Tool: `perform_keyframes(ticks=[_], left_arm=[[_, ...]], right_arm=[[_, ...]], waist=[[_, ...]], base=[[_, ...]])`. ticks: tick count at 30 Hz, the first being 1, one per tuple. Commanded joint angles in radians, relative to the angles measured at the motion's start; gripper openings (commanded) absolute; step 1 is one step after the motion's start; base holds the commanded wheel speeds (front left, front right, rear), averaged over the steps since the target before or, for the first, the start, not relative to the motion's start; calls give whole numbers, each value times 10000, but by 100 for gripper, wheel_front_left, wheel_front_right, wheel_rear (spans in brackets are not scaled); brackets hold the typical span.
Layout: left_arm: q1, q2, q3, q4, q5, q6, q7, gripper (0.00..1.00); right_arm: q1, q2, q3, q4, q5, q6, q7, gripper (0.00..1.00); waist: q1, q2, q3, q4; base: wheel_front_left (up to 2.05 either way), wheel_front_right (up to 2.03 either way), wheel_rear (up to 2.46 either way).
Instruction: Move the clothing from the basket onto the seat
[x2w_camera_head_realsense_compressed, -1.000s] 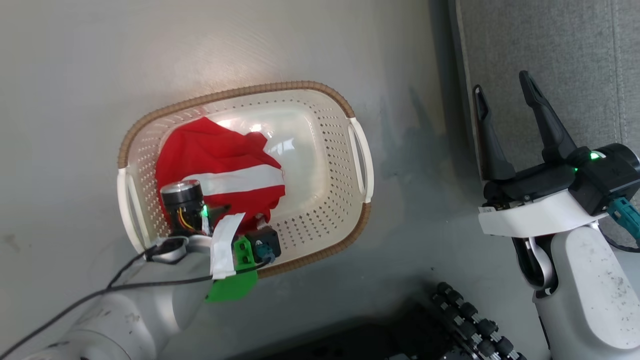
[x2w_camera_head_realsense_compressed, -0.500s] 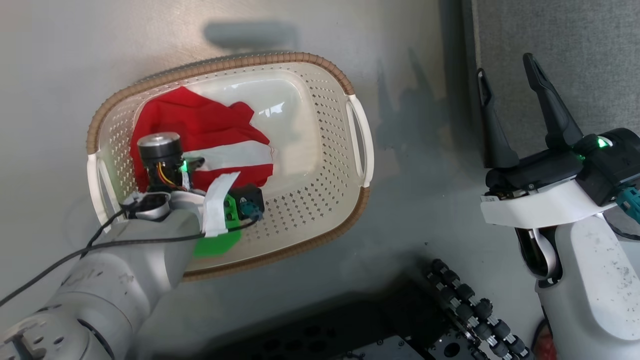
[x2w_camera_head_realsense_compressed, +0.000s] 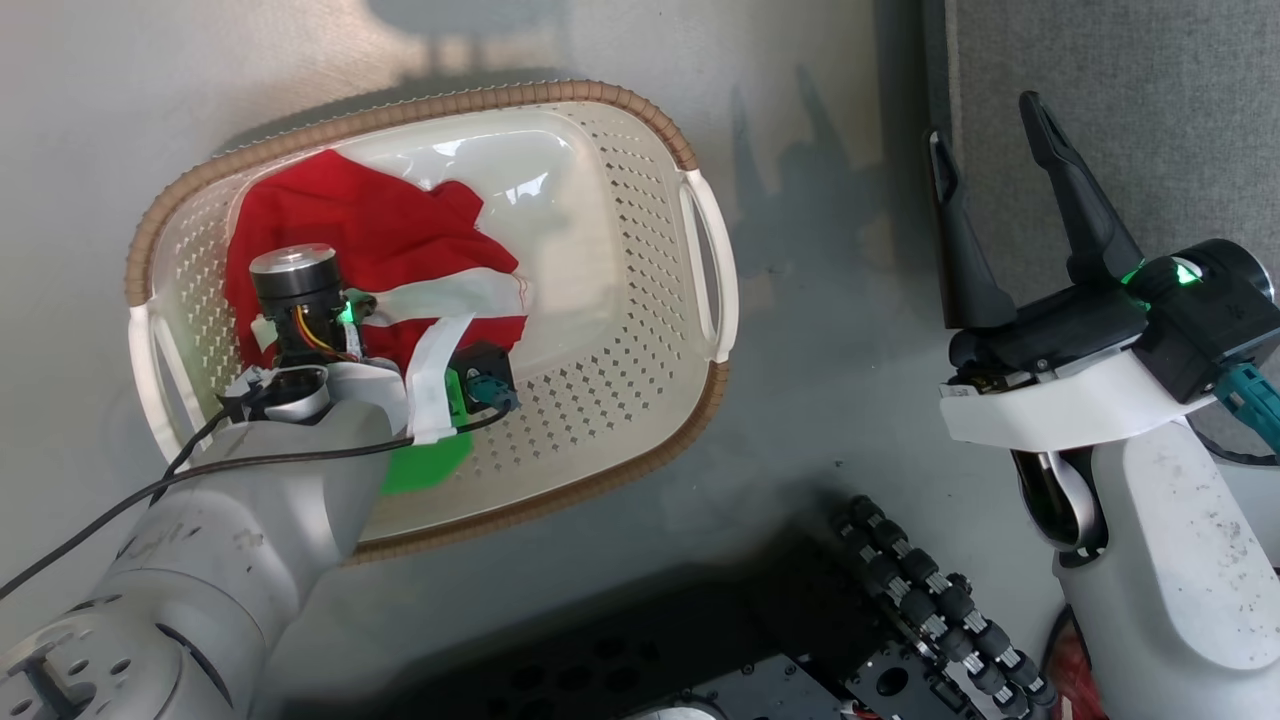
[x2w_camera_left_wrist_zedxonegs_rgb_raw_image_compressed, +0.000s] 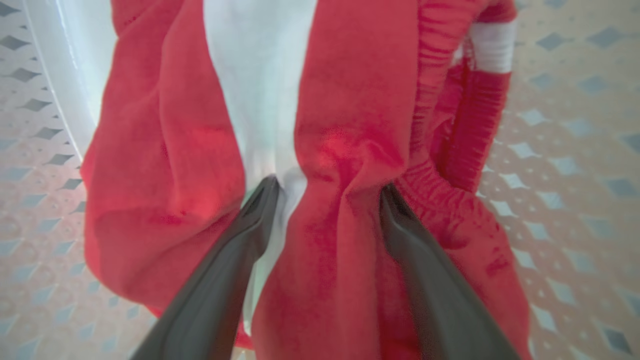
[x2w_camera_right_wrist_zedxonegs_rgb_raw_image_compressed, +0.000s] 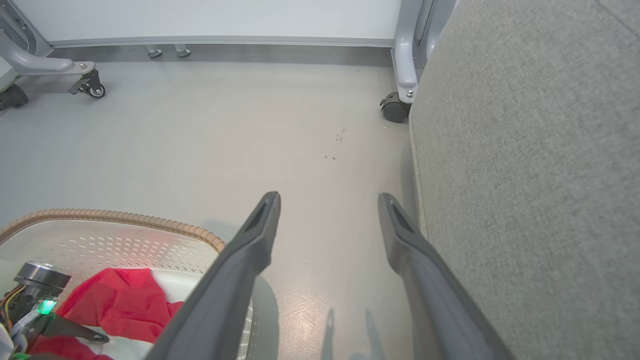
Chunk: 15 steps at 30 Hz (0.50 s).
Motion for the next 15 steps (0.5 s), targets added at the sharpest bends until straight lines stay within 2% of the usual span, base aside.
perform_keyframes(ticks=[1,2,3,9,15], left_arm=[[-147,84,-2,66,-107,15,139,100],[-135,100,-2,86,-134,15,207,42],[-129,118,-2,99,-159,15,206,0],[-217,184,-11,104,-180,14,-143,0],[-120,5,22,11,-782,14,-742,0]], right_arm=[[-113,16,33,4,68,-14,-13,100],[-128,17,49,11,67,-14,-13,100],[-143,24,71,19,63,-14,-13,100],[-192,95,121,88,43,-14,-13,100],[-235,124,50,145,85,-14,-13,100]], waist=[[0,0,67,-84],[0,0,84,-107],[0,0,97,-126],[0,0,45,-197],[0,0,-286,-100]], base=[[0,0,0],[0,0,0],[0,0,0],[0,0,0],[0,0,0]])
